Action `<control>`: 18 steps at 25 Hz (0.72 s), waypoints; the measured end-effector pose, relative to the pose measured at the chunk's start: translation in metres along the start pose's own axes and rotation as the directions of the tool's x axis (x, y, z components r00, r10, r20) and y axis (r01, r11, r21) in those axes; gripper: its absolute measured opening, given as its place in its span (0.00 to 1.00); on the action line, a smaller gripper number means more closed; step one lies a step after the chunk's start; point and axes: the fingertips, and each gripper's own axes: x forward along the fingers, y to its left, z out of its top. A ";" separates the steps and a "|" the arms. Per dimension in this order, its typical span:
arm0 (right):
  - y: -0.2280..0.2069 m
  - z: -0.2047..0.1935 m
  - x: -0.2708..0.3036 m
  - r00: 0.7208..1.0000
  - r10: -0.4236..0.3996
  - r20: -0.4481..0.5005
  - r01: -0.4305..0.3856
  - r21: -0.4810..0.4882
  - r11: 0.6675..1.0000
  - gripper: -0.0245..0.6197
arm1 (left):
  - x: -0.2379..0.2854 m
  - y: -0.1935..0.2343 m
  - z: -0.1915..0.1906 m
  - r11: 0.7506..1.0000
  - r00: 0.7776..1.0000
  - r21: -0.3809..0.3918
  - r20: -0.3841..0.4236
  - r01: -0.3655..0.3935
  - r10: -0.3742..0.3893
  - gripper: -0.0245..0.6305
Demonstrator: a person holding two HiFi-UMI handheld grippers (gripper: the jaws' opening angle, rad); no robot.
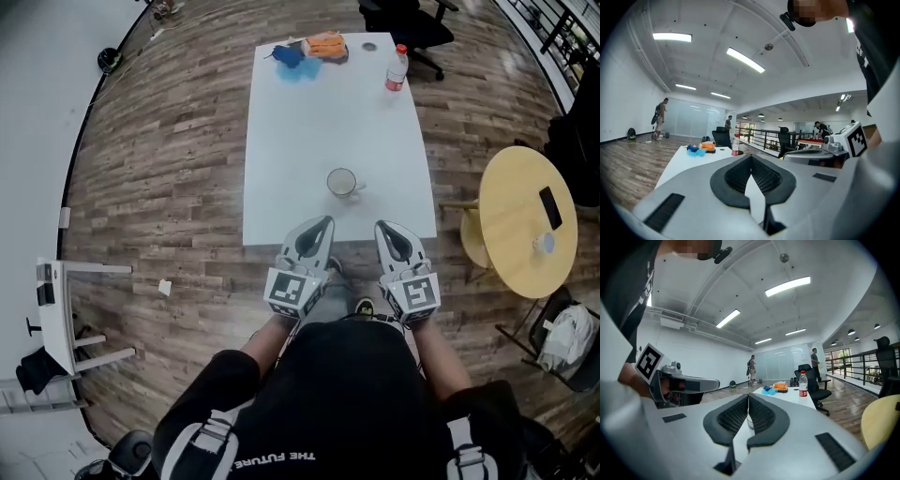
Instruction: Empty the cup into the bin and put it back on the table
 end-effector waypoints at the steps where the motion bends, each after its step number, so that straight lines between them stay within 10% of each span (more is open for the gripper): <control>1: 0.003 0.002 -0.013 1.000 0.002 0.016 -0.002 0.001 1.000 0.06 | -0.006 -0.011 0.001 1.000 1.000 -0.006 0.003 -0.005 0.005 0.07; 18: 0.059 0.013 -0.073 0.997 -0.061 0.055 0.059 0.035 0.998 0.06 | -0.074 -0.063 0.011 1.000 1.000 0.002 0.015 0.018 -0.018 0.07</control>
